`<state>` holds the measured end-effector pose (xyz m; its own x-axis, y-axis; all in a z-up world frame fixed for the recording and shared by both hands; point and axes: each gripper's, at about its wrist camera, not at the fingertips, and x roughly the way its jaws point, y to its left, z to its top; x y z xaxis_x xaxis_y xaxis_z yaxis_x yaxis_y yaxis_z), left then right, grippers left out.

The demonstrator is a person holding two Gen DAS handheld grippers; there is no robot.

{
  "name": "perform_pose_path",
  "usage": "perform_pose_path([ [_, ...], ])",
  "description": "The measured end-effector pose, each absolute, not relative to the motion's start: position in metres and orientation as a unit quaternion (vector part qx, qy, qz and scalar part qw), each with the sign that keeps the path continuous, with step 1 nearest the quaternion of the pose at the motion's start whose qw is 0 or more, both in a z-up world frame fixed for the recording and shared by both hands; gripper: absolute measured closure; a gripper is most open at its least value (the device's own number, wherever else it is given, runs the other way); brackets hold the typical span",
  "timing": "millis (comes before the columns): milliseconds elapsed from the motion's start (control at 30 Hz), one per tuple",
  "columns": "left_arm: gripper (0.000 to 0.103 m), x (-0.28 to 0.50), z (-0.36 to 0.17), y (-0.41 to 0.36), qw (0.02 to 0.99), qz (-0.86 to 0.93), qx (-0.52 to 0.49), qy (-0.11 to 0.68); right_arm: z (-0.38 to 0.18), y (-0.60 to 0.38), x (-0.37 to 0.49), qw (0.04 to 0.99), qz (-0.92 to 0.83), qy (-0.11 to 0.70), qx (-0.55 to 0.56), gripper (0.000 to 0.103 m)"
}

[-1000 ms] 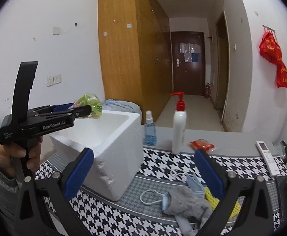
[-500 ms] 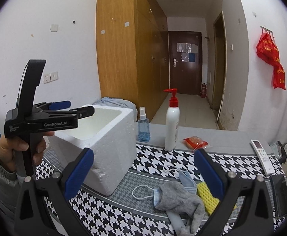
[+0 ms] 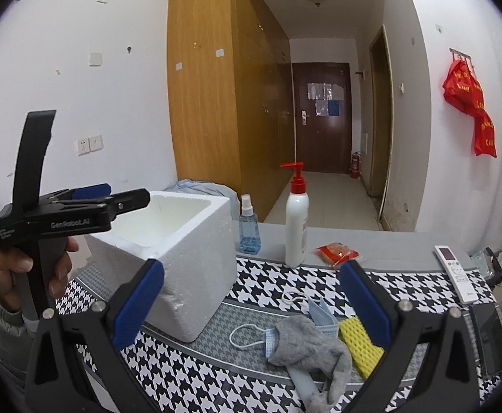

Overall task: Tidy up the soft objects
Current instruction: 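Withdraw both grippers from the box toward the grey sock and yellow sponge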

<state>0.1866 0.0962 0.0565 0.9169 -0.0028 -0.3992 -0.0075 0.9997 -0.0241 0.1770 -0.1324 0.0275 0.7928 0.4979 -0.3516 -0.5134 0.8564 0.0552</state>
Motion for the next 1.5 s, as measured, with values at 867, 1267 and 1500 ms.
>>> perform_pose_path([
  [867, 0.001, 0.120, 0.050, 0.057, 0.987, -0.020, -0.025, 0.156, 0.026, -0.167, 0.139, 0.957, 0.257, 0.136, -0.011, 0.000],
  [1267, 0.001, 0.097, 0.034, 0.033, 0.989, -0.050, -0.019, 0.139, 0.011, -0.175, 0.130, 0.959, 0.251, 0.131, -0.012, 0.000],
  [1500, 0.001, 0.094, 0.015, 0.030, 0.989, -0.033, -0.040, 0.139, 0.002, -0.185, 0.127, 0.960, 0.242, 0.139, -0.010, 0.000],
])
